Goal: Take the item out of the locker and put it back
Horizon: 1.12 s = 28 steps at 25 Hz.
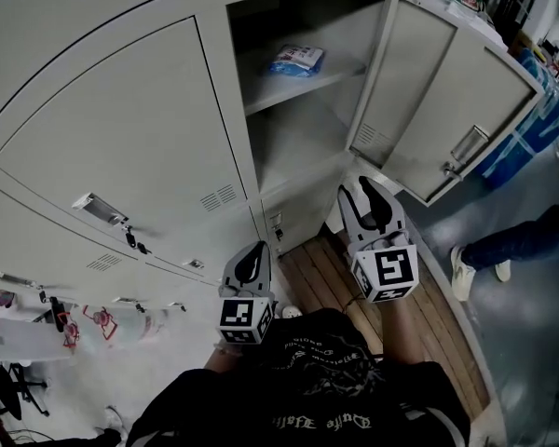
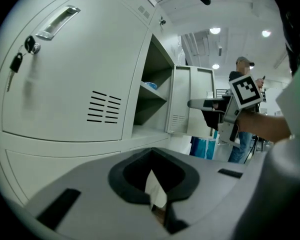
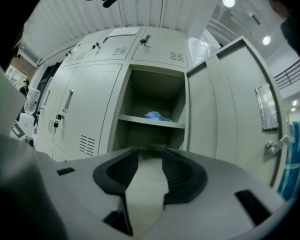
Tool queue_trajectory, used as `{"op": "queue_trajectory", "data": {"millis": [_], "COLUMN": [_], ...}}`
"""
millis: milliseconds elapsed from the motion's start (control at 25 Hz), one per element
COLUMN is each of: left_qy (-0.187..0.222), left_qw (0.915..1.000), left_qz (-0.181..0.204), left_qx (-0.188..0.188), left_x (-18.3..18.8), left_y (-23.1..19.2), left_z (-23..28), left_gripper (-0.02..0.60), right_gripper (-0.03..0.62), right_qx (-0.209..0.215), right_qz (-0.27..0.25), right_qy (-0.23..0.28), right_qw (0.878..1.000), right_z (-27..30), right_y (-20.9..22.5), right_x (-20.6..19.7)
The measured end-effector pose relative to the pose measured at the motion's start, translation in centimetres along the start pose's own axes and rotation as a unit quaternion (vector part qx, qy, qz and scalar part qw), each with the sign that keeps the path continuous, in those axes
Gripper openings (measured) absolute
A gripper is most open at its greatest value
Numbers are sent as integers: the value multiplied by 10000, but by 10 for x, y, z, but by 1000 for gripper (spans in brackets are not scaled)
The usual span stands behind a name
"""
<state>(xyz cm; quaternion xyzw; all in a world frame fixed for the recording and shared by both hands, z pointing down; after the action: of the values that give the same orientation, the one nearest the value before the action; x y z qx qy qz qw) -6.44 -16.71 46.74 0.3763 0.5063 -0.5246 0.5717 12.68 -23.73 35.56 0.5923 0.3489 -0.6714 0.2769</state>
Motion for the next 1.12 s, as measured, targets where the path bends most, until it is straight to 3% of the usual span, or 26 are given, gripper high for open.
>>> {"op": "queue_trajectory", "data": {"millis": [920,1120], "left_qy": [143,180], "left_qw": [9999,9998], "left_qz": [2,7], "left_qx": [-77,-105], "left_x": [2,5], "left_y": [4,5], "left_z": [-5,-4], "left_gripper": [6,6], "right_gripper": [150,96], "right_qx": [-83,7], "right_qz": [573,575], "right_qy": [-597,-642], "right_qw": [9965,9963], "right_z": [-26,-26], "right_y": [-43,-47], "right_x": [-64,-65]}}
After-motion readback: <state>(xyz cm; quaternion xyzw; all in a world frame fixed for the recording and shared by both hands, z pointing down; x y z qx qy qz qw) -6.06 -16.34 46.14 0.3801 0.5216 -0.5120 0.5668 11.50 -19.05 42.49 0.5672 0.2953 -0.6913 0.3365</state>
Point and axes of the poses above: the fingertips, and each gripper's own axes: z forward along the fingers, y to its right, x out of its top, the point moved 4 cm from there along -z, backward along the fingers, and after that the axes turned 12 degrees about x, right-handed, at the moved point
